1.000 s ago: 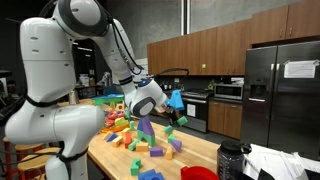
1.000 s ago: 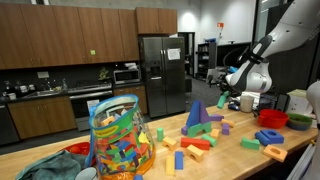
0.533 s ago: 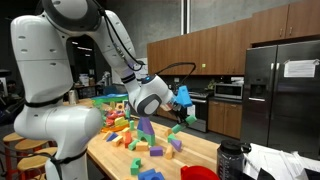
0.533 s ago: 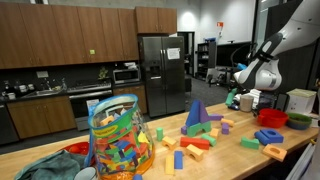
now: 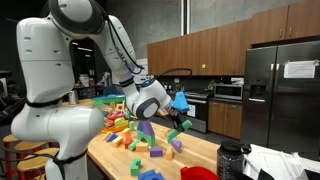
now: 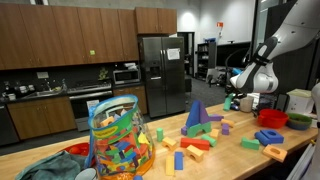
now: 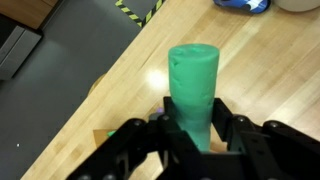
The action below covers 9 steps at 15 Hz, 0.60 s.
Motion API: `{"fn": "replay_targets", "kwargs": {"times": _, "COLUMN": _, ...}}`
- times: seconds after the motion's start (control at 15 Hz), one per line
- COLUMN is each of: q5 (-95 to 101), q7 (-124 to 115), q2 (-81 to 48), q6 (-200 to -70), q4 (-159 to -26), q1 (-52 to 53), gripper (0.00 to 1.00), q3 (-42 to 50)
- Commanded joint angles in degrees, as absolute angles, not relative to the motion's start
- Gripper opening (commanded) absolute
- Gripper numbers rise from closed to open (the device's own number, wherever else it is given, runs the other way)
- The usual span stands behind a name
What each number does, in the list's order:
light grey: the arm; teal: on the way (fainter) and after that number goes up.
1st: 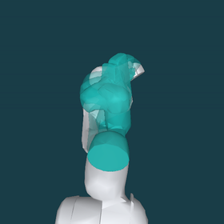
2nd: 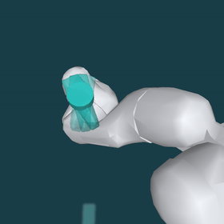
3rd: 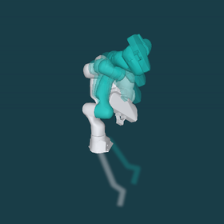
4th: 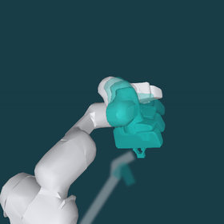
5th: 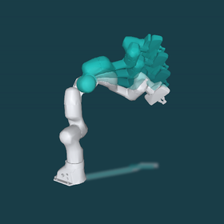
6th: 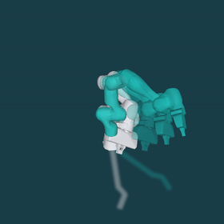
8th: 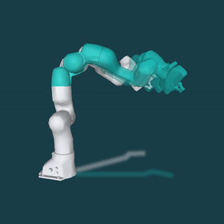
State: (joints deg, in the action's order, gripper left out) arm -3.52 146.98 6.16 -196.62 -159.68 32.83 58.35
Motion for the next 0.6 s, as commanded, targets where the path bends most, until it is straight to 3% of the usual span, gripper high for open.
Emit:
{"fn": "replay_targets", "kwargs": {"times": 0.0, "q5": -2.10, "q7": 144.83, "q2": 5.54, "q6": -196.14, "q4": -159.66, "q1": 37.74, "gripper": 0.16, "q3": 62.29}}
{"fn": "replay_targets", "kwargs": {"times": 0.53, "q5": -3.01, "q7": 139.47, "q2": 5.03, "q6": -198.65, "q4": -159.51, "q1": 47.79, "gripper": 0.16, "q3": 68.93}}
